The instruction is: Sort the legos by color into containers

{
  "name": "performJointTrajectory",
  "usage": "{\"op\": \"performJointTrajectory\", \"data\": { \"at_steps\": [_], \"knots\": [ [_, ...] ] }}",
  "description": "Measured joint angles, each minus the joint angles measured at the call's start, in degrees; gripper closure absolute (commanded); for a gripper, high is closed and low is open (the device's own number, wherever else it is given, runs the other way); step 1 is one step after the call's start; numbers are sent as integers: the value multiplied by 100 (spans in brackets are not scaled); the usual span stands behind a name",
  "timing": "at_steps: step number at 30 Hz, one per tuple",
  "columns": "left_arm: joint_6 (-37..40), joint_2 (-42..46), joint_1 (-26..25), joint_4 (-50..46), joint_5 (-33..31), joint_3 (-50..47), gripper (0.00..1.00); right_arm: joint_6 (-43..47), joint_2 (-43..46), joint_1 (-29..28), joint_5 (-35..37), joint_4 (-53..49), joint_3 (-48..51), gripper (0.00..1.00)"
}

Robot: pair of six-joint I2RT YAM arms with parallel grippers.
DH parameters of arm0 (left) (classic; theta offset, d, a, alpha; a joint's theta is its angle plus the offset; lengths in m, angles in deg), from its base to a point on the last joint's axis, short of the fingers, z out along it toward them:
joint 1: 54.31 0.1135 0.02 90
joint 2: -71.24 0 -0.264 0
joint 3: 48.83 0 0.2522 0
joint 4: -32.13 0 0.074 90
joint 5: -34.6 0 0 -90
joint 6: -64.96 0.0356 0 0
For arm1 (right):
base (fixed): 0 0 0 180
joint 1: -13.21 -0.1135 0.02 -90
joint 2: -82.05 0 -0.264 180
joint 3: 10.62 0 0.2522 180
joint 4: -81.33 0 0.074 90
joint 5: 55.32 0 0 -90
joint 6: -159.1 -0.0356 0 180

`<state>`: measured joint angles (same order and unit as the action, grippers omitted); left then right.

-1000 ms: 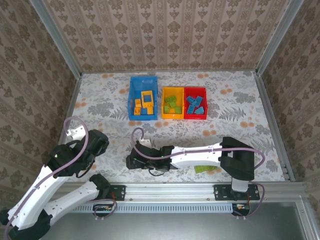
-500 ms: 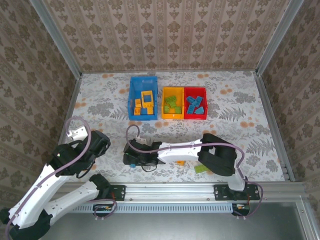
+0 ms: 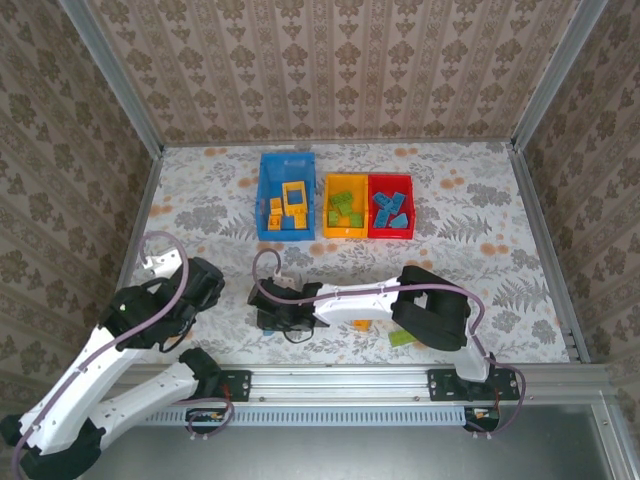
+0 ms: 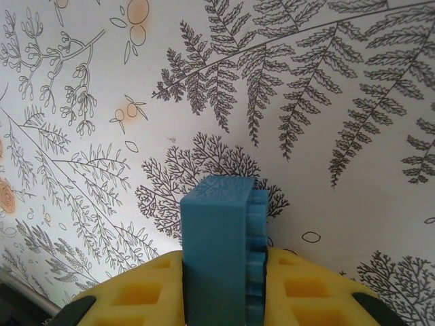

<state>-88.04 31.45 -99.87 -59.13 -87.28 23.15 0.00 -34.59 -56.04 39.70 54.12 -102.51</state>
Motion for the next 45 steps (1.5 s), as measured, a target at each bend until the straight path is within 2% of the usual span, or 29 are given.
{"op": "performJointTrajectory", "data": {
  "at_steps": [3, 8, 13, 17, 20, 22, 26, 29, 32, 36, 42, 45],
  "knots": [
    [168, -50, 2, 280, 173, -79, 41, 52, 225, 9, 136, -46, 232, 88],
    [448, -109, 2, 765, 514, -192, 42, 273, 918, 46, 522, -146, 645, 88],
    [726, -439, -63, 1556, 1078, -201, 42, 566, 2175, 398, 927, -275, 1320, 88],
    [807, -1095, -654, 2441, 1340, -181, 42, 1016, 3501, 1405, 1178, -566, 1974, 85],
    [872, -1912, -1246, 3025, 1399, 24, 42, 1569, 4334, 2568, 1217, -704, 2249, 84],
    [931, -2476, -1547, 3388, 1410, 243, 42, 1976, 4572, 3375, 1167, -737, 2273, 83],
    [1086, -3530, -2004, 3980, 1414, 820, 42, 2680, 4271, 4625, 765, -647, 2190, 84],
    [1217, -4153, -2218, 4253, 1412, 1279, 42, 3021, 3493, 5077, 455, -645, 1818, 83],
    [1342, -4590, -2356, 4463, 1410, 1628, 42, 3220, 2647, 5195, 284, -658, 1290, 82],
    [1491, -4881, -2459, 4625, 1410, 1858, 42, 3314, 1978, 5195, 197, -754, 778, 75],
    [1576, -4968, -2524, 4647, 1412, 1926, 40, 3316, 1596, 5195, 199, -970, 455, 46],
    [1615, -4975, -2527, 4623, 1414, 1926, 40, 3340, 1596, 5195, 199, -1067, 391, 39]
  ]
}}
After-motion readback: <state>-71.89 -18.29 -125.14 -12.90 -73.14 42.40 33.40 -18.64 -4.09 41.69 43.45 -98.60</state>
